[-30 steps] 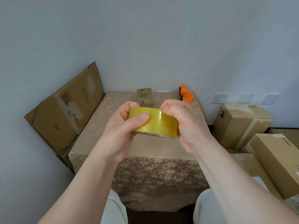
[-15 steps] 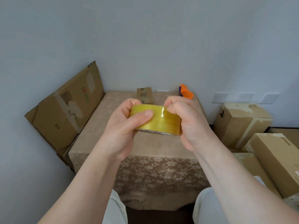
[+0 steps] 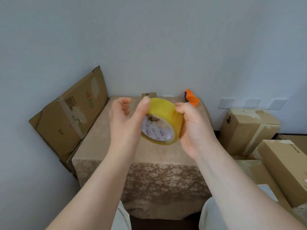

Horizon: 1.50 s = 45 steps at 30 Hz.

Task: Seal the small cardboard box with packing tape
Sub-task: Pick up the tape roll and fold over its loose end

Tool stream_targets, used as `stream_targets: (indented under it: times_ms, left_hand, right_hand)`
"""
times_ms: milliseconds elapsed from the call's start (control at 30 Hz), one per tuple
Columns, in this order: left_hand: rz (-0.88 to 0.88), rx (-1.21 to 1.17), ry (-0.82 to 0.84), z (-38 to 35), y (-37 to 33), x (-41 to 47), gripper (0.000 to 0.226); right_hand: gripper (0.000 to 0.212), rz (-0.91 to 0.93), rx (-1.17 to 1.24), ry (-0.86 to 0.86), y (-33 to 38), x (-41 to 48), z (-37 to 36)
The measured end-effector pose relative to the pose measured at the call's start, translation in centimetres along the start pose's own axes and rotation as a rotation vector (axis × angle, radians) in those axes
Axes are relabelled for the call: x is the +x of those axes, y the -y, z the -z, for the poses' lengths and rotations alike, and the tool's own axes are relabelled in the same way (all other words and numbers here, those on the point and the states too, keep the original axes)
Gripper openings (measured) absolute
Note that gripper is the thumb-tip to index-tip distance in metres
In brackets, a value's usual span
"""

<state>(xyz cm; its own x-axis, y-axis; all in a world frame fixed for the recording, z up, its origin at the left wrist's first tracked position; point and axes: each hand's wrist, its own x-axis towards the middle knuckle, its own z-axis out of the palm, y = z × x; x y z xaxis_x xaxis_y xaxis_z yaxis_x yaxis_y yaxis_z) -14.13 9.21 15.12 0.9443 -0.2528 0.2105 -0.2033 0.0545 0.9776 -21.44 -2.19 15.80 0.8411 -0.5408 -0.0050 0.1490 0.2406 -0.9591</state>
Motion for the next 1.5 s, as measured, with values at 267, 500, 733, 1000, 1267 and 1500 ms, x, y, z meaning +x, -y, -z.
stream_targets:
  times_ms: [267,500,733,1000,1267,1500]
  left_hand:
    - [-0.300,0.484,0.242,-1.3,0.1,-1.8,0.019]
    - [-0.345,0.532,0.283,-0.5,0.5,-1.6,0.017]
    - [-0.389,0.584,0.285,0.0,0.3,-1.9,0.027]
    - [-0.376,0.564,0.371,0.8,-0.2,-1.7,0.020]
    - [-0.417,0.630,0.506,1.8,-1.1,-1.3,0.024]
    - [-0.429,0.693,0.535,1.9,-1.2,-1.3,0.037]
  right_hand:
    - [0.015,0.053,0.126,0.029,-0.1,0.1,-1.2]
    - [0.037,0.622,-0.745,-0.075,1.6,0.2,0.6]
    - [0.027,0.875,-1.109,-0.156,2.3,0.2,1.1]
    - [0.035,0.777,-1.205,0.005,4.1,-0.2,1.4]
    - [0.043,0.596,-1.227,0.106,5.7,-0.2,1.5]
    - [0.046,0.543,-1.289,0.117,5.6,-0.4,1.1]
